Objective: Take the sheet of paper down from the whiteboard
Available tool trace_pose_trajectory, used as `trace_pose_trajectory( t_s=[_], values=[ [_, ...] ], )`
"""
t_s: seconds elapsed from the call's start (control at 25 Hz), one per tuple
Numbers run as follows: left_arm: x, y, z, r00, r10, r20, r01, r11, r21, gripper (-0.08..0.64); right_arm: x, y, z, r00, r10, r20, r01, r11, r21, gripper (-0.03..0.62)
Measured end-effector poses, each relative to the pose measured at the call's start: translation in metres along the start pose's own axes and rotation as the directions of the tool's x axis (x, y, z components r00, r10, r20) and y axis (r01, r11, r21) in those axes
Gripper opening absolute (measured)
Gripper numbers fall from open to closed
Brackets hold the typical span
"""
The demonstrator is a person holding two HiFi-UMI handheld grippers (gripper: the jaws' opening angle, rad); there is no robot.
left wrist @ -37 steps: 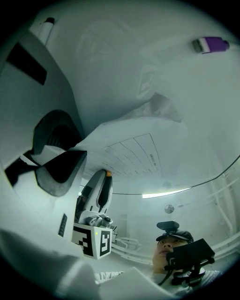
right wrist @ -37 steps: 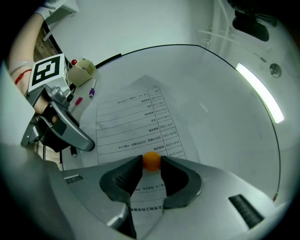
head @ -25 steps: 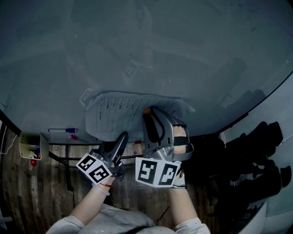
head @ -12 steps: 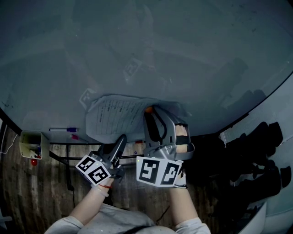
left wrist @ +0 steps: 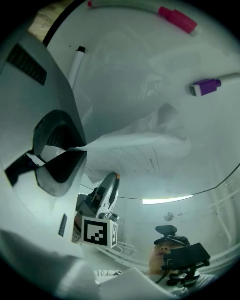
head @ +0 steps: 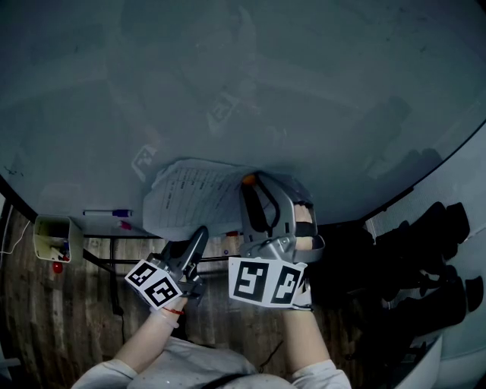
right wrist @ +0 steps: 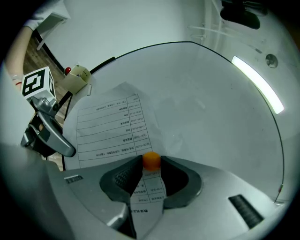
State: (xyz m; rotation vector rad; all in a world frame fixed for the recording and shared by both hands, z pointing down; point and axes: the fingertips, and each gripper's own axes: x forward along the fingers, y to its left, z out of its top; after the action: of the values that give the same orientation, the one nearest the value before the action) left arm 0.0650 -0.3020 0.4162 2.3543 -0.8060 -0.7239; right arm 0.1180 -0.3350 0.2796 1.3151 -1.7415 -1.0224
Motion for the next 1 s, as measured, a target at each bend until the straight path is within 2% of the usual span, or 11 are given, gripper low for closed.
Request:
trace_pose_trajectory(
  t_s=[0.48,1.0],
  values=[
    [-0.012,0.004,-0.006,0.999,0.029,-0.019,-0.029,1.000,-0.004,0.015,-0.003,-0.002,0.006,1.000,0.003,0.011,-0.003,1.000,0.027,0.133],
    [-0.029,0.010,-0.014,0.999,0.051,0.001,-0.051,0.996,-0.071,0.015,-0.004,-0.004,0.004,1.000,0.002,-0.004,-0.001,0.999,0.039,0.133]
  ],
)
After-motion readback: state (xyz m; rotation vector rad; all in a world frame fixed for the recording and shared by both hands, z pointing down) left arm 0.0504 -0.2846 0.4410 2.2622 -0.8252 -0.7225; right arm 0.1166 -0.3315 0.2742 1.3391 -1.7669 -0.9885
